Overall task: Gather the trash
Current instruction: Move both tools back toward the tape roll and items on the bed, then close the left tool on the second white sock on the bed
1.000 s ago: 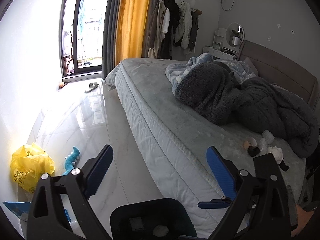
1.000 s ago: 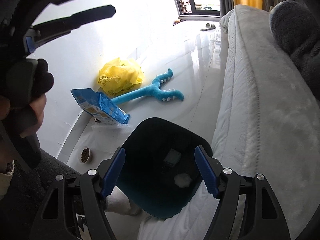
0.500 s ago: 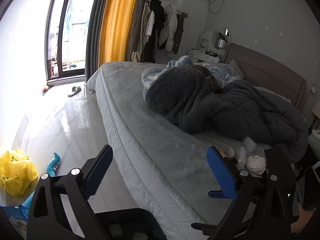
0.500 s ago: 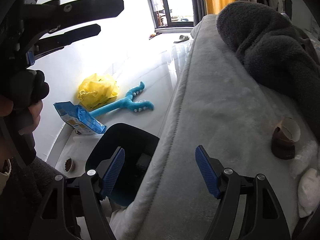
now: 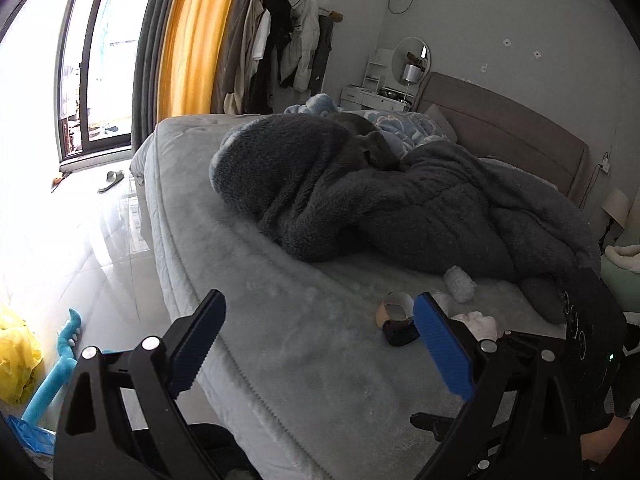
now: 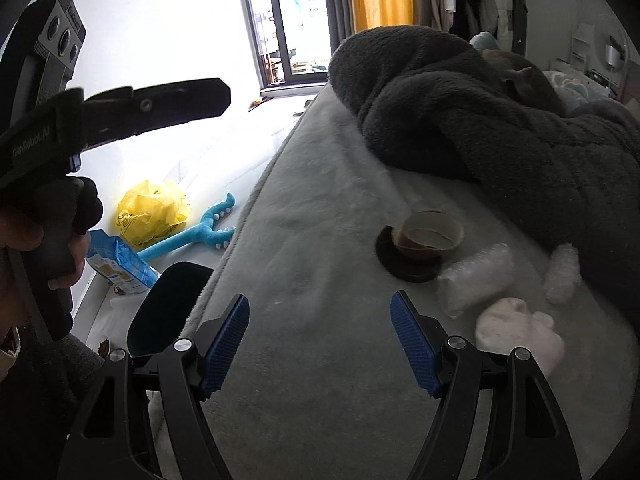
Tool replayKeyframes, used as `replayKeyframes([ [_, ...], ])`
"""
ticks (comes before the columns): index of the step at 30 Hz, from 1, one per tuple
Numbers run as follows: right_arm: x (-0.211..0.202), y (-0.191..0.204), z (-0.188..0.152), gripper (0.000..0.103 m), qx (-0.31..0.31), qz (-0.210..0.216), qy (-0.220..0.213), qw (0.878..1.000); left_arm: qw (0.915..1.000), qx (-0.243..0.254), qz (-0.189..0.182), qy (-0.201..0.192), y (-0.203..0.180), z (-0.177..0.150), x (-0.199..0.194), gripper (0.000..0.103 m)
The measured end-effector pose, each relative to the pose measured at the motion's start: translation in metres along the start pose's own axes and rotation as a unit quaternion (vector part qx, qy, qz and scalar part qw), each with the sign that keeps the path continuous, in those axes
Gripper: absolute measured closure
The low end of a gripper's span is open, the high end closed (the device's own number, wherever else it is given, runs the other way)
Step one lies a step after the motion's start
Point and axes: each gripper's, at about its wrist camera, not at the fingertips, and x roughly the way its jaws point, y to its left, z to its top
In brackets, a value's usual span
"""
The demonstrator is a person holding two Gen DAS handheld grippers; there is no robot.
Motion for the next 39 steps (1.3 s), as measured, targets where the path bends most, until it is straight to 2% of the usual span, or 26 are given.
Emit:
replayKeyframes([
  [5, -0.015, -0.025, -0.012, 0.029, 0.009, -0.031, -0.010, 0.999, 0.9998, 0.008, -0.015, 0.006, -0.020, -0.004, 0.014, 0.007],
  [11, -0.027, -0.050, -0.025, 0.029, 0.021, -0.049, -0.017, 0.998, 0.9989, 0.016, -0.038, 0.021, -0.042, -0.010, 0.032, 0.007],
  [25, -0.044, -0.098, -0.050, 0.029, 0.065, -0.066, -0.019, 0.996, 0.9960, 0.036, -0.073, 0.038, -0.085, -0.015, 0.060, 0.007],
  [33, -0.039, -0.114, -0.070, 0.043, 0.075, -0.043, -0.005, 0.996, 0.9940, 0.046, -0.087, 0.047, -0.109, -0.020, 0.076, 0.007],
  [39, -0.034, -0.116, -0.079, 0.064, 0.072, -0.040, 0.005, 0.997, 0.9918, 0.060, -0.102, 0.049, -0.126, -0.027, 0.085, 0.007],
])
